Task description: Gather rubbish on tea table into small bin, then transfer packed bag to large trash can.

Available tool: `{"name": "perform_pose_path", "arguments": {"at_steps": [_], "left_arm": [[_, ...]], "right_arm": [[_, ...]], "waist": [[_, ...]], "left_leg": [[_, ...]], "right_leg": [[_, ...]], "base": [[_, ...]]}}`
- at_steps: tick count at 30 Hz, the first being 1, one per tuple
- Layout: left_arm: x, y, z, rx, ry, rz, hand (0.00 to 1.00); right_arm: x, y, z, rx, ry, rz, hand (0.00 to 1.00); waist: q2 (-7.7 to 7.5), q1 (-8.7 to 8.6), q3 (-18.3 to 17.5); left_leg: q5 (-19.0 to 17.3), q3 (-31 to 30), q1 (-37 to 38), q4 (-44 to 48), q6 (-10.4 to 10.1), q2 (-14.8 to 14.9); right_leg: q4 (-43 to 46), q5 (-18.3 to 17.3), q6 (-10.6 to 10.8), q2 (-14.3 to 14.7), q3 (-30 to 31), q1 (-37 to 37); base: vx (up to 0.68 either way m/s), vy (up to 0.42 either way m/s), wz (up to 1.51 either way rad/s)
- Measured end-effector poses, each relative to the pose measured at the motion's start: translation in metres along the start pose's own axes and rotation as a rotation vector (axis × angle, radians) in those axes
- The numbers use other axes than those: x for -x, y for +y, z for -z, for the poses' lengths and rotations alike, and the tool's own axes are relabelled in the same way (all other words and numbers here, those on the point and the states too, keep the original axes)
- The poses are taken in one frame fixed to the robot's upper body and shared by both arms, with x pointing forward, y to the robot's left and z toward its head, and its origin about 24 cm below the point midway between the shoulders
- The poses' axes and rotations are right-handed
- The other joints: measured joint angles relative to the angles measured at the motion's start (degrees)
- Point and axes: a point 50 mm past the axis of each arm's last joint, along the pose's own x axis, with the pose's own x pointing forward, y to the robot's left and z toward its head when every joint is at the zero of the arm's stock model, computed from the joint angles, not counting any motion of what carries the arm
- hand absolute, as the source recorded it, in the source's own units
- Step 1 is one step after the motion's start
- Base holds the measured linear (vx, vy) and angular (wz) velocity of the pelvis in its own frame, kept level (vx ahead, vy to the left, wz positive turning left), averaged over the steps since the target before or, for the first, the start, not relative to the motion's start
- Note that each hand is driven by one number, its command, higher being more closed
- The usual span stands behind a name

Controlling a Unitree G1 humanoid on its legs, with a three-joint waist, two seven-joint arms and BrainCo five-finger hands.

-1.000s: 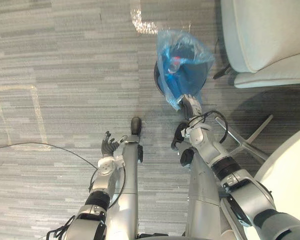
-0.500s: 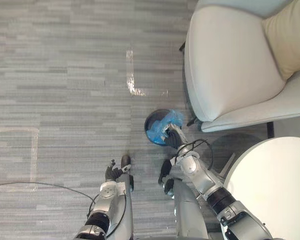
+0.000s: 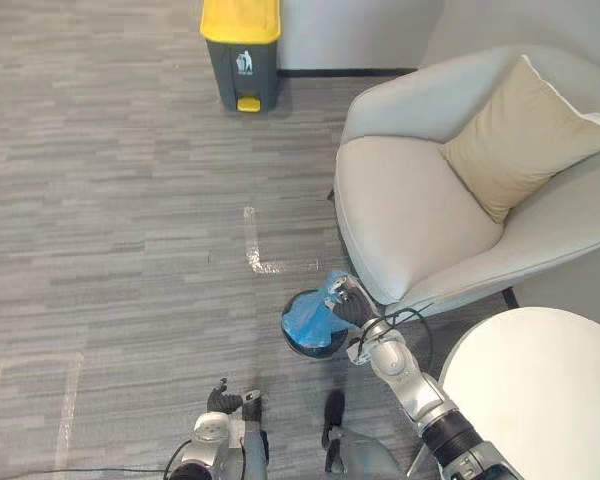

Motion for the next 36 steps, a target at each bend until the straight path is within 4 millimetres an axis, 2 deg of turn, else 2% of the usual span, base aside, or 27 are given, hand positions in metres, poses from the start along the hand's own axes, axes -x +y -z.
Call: {"name": "perform_pose_path", "arguments": {"at_steps": [5, 10, 13, 18, 23, 25, 31, 36], "left_arm": [[0.007, -0.003, -0.026, -0.047, -0.162, 0.048, 0.0], [0.025, -0.012, -0.061, -0.074, -0.382, 0.126, 0.0], [0.034, -0.008, -0.077, -0.108, -0.483, 0.142, 0.0], [0.042, 0.001, -0.094, -0.213, -0.599, 0.154, 0.0], [0.05, 0.008, -0.114, -0.315, -0.709, 0.14, 0.0], [0.053, 0.008, -0.121, -0.33, -0.744, 0.146, 0.0], [0.063, 0.013, -0.159, -0.379, -0.901, 0.139, 0.0], [0.07, 0.007, -0.173, -0.44, -0.976, 0.179, 0.0]], "right_arm": [[0.004, -0.013, -0.018, 0.003, -0.113, -0.041, 1.0], [0.011, -0.021, -0.028, 0.063, -0.186, -0.133, 1.0], [0.013, -0.03, -0.035, 0.092, -0.228, -0.168, 1.0], [0.012, -0.046, -0.049, 0.154, -0.297, -0.19, 1.0], [0.008, -0.06, -0.073, 0.193, -0.401, -0.18, 1.0], [0.007, -0.061, -0.079, 0.196, -0.428, -0.18, 1.0], [0.008, -0.061, -0.107, 0.197, -0.554, -0.214, 1.0], [0.003, -0.059, -0.12, 0.178, -0.6, -0.247, 1.0]], "waist": [[0.02, 0.02, -1.58], [-0.05, -0.13, -3.06], [0.0, -0.5, -3.52], [-0.05, -1.2, -4.29], [-0.1, -2.02, -4.91], [-0.13, -2.22, -5.66], [-0.22, -3.02, -6.06], [-0.21, -3.24, -6.31]], "left_leg": [[0.5, -0.05, 2.6, -2.05, 0.53, -0.95], [0.83, -0.18, 4.67, -3.87, 1.02, -1.92], [0.87, -0.15, 5.85, -5.17, 0.94, -2.11], [2.25, 0.18, 7.66, -7.99, 1.42, -2.41], [2.26, 0.42, 8.68, -8.32, 1.44, -2.48], [2.27, 0.73, 8.97, -8.92, 1.46, -2.49], [2.3, 2.03, 9.86, -9.71, 1.49, -2.45], [2.33, 2.85, 10.9, -10.22, 1.48, -2.39]], "right_leg": [[-1.7, 0.94, 0.32, -0.45, 0.87, 1.89], [-1.6, 1.22, 0.7, -0.91, 2.51, 2.45], [-1.64, 1.15, 0.81, -1.05, 3.16, 2.8], [-1.78, 1.15, 0.96, -1.09, 4.03, 2.89], [-2.1, 1.28, 0.99, -1.04, 4.32, 3.74], [-2.29, 1.31, 0.98, -1.0, 4.59, 3.74], [-2.84, 1.77, 0.99, -0.83, 5.9, 3.92], [-2.85, 1.77, 0.97, -0.63, 6.73, 4.31]], "base": [[-0.01, 0.027, -0.07], [-0.02, 0.032, -0.13], [-0.01, 0.017, -0.11], [0.01, 0.002, -0.09], [0.01, 0.001, -0.03], [0.0, 0.0, -0.08], [-0.01, -0.001, -0.11], [0.0, -0.002, -0.08]]}}
